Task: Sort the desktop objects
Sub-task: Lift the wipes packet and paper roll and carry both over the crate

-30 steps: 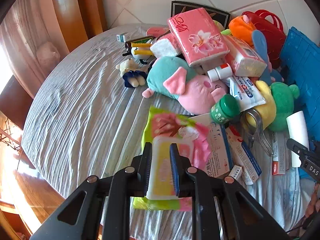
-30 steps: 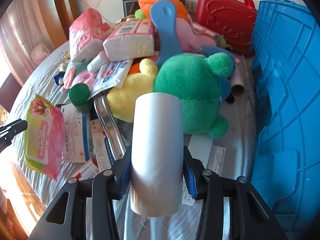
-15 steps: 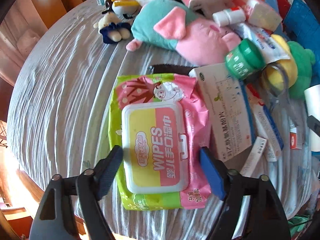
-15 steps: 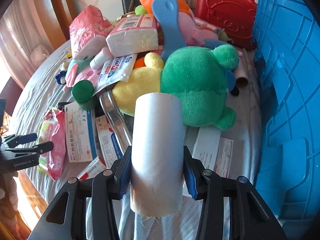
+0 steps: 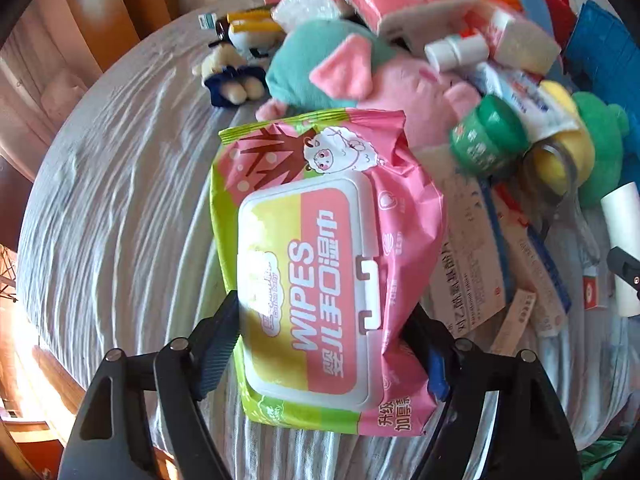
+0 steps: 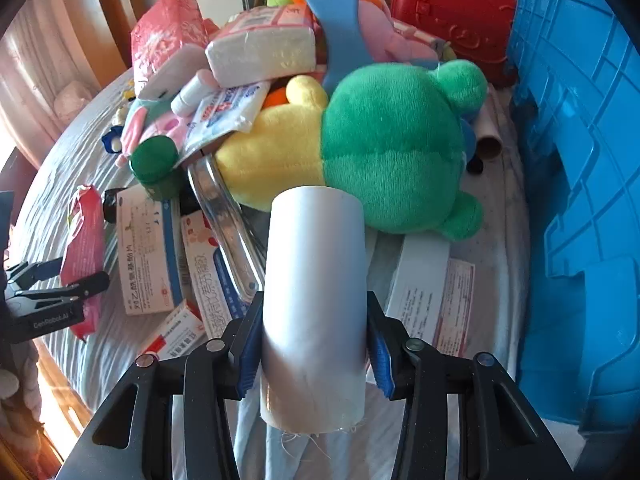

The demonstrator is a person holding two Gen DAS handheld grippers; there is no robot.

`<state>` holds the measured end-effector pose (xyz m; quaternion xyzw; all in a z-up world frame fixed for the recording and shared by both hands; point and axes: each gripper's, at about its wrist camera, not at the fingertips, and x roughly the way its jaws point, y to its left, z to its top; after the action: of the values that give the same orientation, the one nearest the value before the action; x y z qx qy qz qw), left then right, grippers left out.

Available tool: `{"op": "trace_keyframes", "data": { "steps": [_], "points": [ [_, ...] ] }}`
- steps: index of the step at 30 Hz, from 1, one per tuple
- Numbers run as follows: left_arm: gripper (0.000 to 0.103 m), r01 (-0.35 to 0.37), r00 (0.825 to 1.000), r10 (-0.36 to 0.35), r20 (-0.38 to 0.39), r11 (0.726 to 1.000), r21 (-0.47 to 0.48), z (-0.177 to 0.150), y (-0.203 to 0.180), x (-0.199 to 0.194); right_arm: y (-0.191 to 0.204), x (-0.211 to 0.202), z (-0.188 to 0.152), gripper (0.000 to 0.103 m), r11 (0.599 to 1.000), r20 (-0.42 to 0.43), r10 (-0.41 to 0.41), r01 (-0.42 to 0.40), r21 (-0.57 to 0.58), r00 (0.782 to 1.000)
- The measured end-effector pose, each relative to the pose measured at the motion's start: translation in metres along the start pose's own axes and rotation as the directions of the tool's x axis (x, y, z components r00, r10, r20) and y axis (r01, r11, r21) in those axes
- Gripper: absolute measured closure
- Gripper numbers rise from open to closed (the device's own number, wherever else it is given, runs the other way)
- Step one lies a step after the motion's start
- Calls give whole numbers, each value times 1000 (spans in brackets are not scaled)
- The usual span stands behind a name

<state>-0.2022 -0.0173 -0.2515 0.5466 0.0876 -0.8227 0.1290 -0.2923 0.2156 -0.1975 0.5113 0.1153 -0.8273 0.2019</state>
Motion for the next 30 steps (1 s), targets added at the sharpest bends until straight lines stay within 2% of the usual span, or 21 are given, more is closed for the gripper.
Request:
{"op": "trace_keyframes", "data": {
  "steps": [3,6,8,10,12,13,16,19,21,24,27,30],
  "points": [
    [28,-20,993,18,117,1000,13,10,-4,-44,3,-23,8,58,1000,65,-1,2,-15,998],
    [28,-22,968,8,250,998,54,22,-19,-95,7,-57,18,58,999,154,8,-3,-32,988],
    [28,-9,939,-23,343,996,90,31,-37,-134,8,-86,26,58,999,226,15,-6,-39,974],
    [28,22,904,-80,421,990,141,43,-61,-169,4,-123,34,58,999,310,19,-7,-38,950],
    [28,51,858,-147,492,978,203,54,-91,-203,-7,-159,39,58,1000,389,8,2,-25,921],
    [28,60,835,-178,521,970,235,59,-108,-219,-16,-182,41,58,1000,436,-4,10,-11,900],
    [28,104,770,-282,572,941,323,73,-162,-256,-47,-240,44,58,998,535,-66,54,39,842],
    [28,150,725,-377,577,904,401,85,-222,-281,-87,-279,42,58,984,575,-178,133,120,798],
    [28,187,714,-432,551,876,445,92,-259,-289,-122,-295,36,58,967,571,-251,174,186,782],
    [28,251,714,-511,480,826,505,100,-317,-292,-176,-306,24,58,936,529,-342,230,267,777],
    [28,292,725,-558,404,780,553,98,-376,-292,-227,-306,10,58,903,461,-410,280,326,787],
    [28,294,755,-562,338,751,592,95,-428,-284,-268,-298,0,58,882,394,-439,305,358,808]
  ]
}}
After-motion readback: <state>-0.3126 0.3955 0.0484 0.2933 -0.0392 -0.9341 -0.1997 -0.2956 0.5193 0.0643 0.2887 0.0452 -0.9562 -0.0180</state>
